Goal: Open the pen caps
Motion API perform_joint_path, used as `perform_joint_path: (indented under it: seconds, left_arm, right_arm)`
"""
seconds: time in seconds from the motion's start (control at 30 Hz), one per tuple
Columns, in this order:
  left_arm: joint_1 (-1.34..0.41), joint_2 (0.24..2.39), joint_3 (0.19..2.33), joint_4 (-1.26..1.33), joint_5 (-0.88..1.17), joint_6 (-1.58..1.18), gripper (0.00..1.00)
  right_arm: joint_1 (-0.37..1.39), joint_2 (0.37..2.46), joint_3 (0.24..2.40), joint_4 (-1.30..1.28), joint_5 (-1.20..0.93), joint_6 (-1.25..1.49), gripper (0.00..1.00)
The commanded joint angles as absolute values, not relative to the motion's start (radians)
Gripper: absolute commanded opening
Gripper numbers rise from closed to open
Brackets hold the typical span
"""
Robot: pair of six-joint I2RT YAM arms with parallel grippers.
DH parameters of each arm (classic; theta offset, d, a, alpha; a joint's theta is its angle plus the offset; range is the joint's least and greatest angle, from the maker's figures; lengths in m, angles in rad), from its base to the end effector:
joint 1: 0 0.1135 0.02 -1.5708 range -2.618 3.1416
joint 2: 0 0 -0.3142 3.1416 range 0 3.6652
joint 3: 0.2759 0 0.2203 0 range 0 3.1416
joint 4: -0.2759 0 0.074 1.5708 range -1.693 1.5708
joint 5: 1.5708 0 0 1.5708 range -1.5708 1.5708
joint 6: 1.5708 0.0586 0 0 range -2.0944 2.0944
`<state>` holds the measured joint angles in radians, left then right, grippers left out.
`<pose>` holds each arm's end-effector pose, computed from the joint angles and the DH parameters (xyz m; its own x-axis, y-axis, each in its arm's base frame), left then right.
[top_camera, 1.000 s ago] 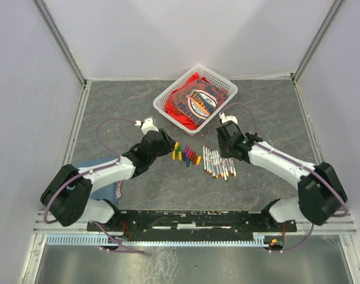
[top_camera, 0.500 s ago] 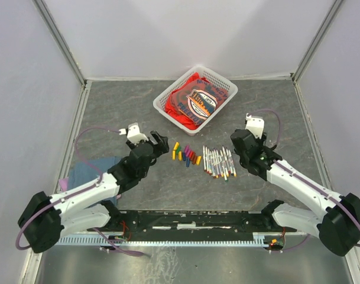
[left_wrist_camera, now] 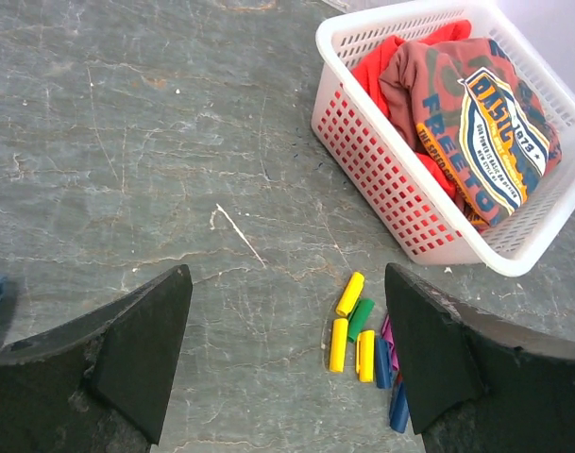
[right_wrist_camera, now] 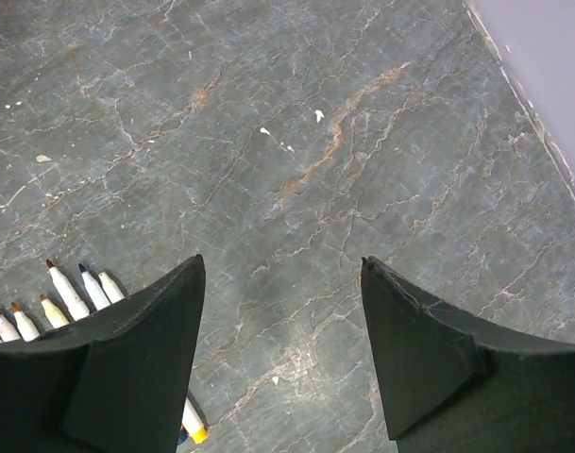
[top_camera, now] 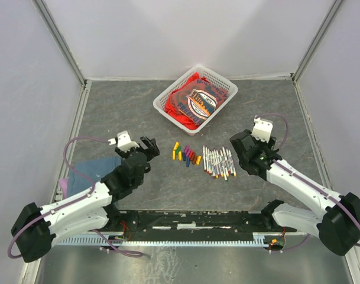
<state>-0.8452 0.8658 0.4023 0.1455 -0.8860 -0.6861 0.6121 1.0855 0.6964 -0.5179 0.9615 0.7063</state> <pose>0.1257 -0.0734 0.2770 -0.1510 -0.4336 -0.8884 -0.1431 0.8988 -0.4144 0.1574 0.0518 0.2818 -0.4355 0.1481 -0.8879 0.4828 0.8709 -0.0915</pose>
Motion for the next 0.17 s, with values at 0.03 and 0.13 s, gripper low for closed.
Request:
perform_joint_path:
  seconds: [0.03,0.13]
  left_arm:
    - [-0.851,0.851,0.407,0.17,-0.957,-0.643,0.89]
    - [-0.851,0.849,0.411,0.17,-0.957,-0.641,0.89]
  right_arm:
    - [0.608,1.033,0.688,-0.486,1.005,0.705,0.74]
    - [0.608,1.019,0.681,-0.484,1.011,0.715,0.77]
